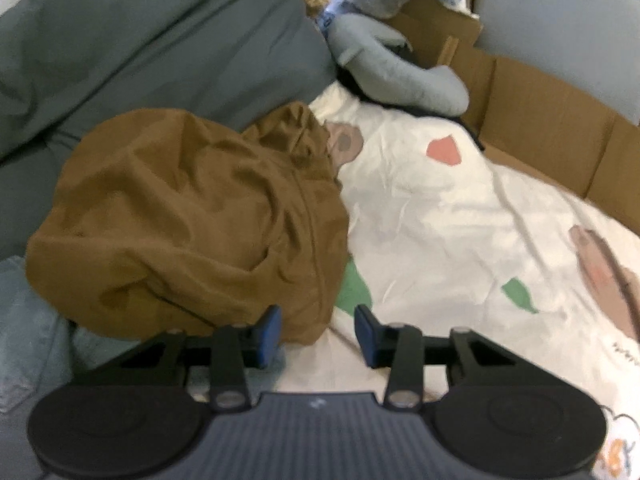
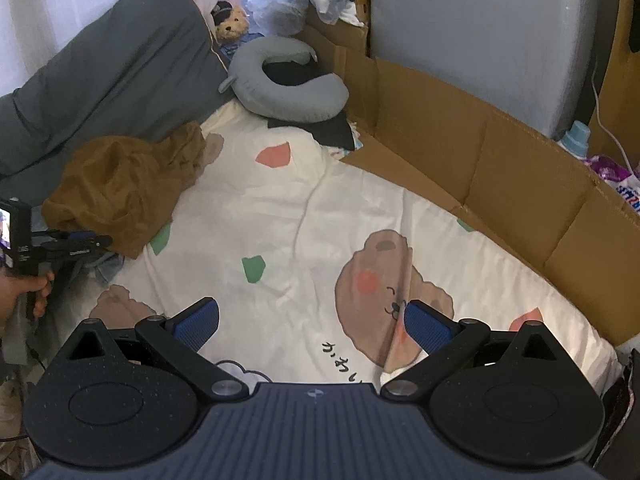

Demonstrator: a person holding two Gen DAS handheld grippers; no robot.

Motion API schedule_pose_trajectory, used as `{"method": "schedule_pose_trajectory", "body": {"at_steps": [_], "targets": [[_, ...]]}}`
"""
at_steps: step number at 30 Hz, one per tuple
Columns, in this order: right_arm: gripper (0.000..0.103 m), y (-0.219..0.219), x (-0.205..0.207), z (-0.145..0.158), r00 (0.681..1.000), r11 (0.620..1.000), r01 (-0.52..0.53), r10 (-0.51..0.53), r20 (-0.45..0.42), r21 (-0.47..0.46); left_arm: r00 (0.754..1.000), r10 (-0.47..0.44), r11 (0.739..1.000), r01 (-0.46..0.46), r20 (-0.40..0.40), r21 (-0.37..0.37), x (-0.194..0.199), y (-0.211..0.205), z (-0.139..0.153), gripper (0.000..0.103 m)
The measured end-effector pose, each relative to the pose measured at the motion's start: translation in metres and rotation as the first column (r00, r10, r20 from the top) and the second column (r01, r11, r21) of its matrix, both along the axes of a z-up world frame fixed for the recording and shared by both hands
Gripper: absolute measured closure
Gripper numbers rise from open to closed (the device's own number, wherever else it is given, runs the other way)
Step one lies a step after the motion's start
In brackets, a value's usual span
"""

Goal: Fold clothes
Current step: 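Move both grippers toward the crumpled brown shirt on the duvet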

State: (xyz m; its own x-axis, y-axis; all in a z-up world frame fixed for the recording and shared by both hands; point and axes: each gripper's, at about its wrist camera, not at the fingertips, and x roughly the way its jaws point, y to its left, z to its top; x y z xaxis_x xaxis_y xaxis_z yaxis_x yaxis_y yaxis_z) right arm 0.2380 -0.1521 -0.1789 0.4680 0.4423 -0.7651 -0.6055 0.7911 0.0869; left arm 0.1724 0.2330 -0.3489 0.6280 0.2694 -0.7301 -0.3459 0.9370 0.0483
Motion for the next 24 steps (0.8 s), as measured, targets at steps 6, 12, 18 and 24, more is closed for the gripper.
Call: {"method": "schedule_pose_trajectory", "body": {"at_steps": [6,12,18,24], "targets": [[0.002,0.002,0.000,-0.008,1.000,1.000,-0.006,0.006,-0.008,-0.007,1.000,0.010,0.998,-0.011,0.021,0.054,0.013,-0.002,-0.023,0.059],[0.005,0.004,0.005,-0.026,0.998,1.000,0.012,-0.012,-0.063,-0.001,1.000,0.029,0.997,-0.029,-0.012,0.068,0.031,0.001,-0.051,0.058],[0.006,0.007,0.004,-0.039,0.997,1.000,0.016,-0.016,-0.080,-0.008,0.998,0.043,0.994,-0.038,-0.040,0.104,0.046,0.002,-0.070,0.057],[0.006,0.004,0.004,-0.042,0.997,1.000,0.009,-0.011,-0.073,-0.021,0.998,0.046,0.994,-0.041,-0.043,0.105,0.046,0.008,-0.069,0.090]]}}
